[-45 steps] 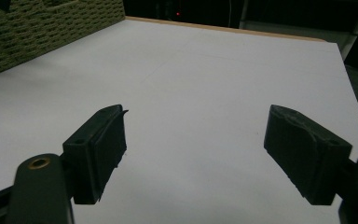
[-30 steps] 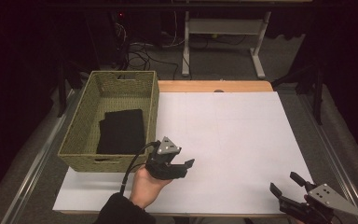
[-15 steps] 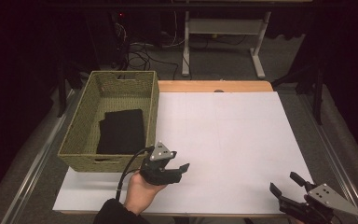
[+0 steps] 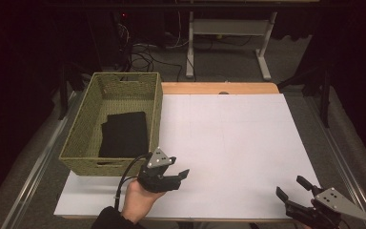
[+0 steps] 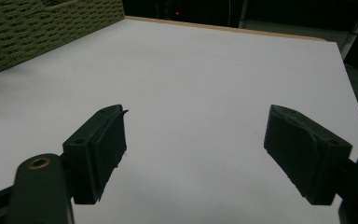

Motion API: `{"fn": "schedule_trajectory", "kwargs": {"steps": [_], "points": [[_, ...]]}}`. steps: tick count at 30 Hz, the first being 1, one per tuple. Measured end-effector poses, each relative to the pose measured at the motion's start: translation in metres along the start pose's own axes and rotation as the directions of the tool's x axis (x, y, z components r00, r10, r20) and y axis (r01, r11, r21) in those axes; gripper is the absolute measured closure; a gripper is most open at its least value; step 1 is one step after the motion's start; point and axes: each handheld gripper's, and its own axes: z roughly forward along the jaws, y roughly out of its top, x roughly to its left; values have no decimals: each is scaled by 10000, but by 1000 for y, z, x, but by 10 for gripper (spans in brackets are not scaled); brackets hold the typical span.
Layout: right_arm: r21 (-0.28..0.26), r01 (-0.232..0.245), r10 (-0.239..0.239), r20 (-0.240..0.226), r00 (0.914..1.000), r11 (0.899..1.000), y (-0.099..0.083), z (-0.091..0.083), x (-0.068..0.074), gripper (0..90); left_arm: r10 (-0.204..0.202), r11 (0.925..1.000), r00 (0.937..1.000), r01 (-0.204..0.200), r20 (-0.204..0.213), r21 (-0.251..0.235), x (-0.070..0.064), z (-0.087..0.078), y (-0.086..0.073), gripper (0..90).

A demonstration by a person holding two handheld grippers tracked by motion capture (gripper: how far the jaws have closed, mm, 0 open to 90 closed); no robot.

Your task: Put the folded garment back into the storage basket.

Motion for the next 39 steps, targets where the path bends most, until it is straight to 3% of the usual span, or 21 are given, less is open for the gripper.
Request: {"fn": "schedule_trajectory", "kwargs": {"steps": [39], "points": [[9,-8,8,27,10000,10000,0,0,0,215,-23,9996,9994,13,-359,-289,9,-28,-31,366]]}}
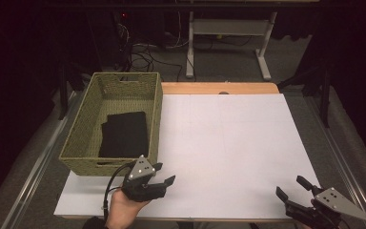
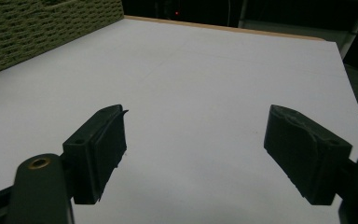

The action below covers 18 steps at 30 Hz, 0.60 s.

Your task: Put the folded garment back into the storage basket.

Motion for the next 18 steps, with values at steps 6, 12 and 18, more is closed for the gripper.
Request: {"fn": "schedule_trajectory", "kwargs": {"steps": [6,12,18], "points": [[2,3,-3,5,10000,10000,0,0,0,215,-78,10000,9999,78,-87,-17,3,-5,-6,366],[13,-13,13,11,10000,10000,0,0,0,215,-216,9998,9995,216,-224,-29,9,-11,-12,366],[22,-26,26,15,10000,10000,0,1,0,215,-331,9994,9990,329,-300,-96,12,-16,-18,366]]}}
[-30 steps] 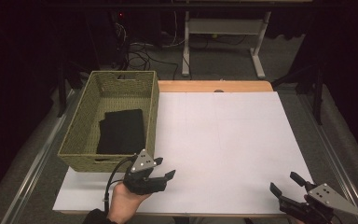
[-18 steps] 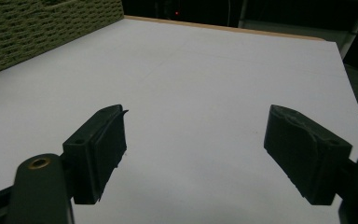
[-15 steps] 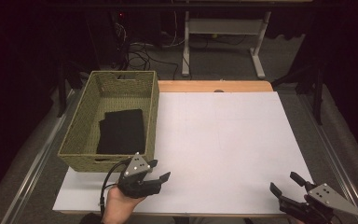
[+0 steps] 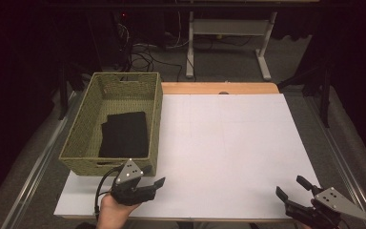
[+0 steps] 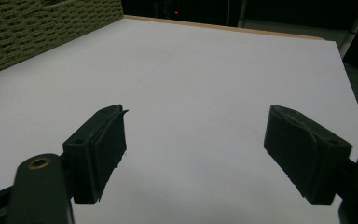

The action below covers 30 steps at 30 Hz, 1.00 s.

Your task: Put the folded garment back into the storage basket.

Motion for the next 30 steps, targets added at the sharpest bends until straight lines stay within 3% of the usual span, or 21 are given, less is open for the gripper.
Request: {"fn": "schedule_trajectory", "kwargs": {"steps": [14,19,30], "points": [[9,-16,16,24,10000,10000,0,0,-1,215,-345,9993,9989,340,-309,-174,12,-14,-14,366],[11,-18,18,29,10000,10000,0,-1,-1,215,-299,9996,9983,298,-509,-29,17,-20,-18,366],[18,-30,30,45,10000,10000,0,-1,0,215,-438,9989,9952,422,-871,-206,27,-32,-26,366]]}}
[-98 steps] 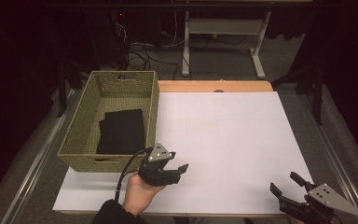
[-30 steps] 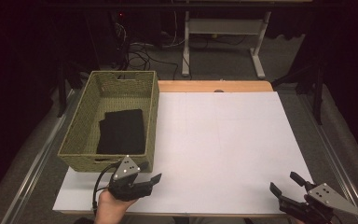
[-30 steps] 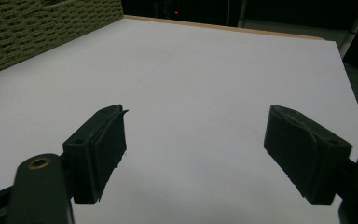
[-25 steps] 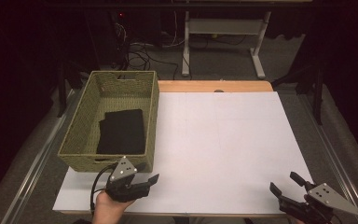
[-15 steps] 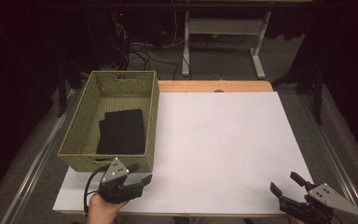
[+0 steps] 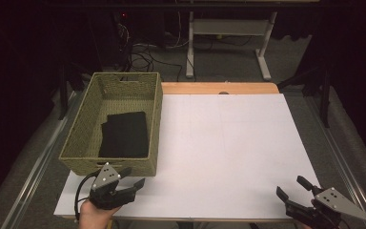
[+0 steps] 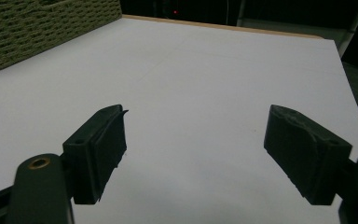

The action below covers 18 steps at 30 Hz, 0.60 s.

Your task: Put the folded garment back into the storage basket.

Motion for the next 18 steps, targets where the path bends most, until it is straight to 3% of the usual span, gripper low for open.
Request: {"fn": "schedule_trajectory", "kwargs": {"steps": [18], "points": [[13,-2,1,15,10000,10000,0,0,0,215,-210,9984,9987,185,-463,-529,14,-15,-9,366]]}}
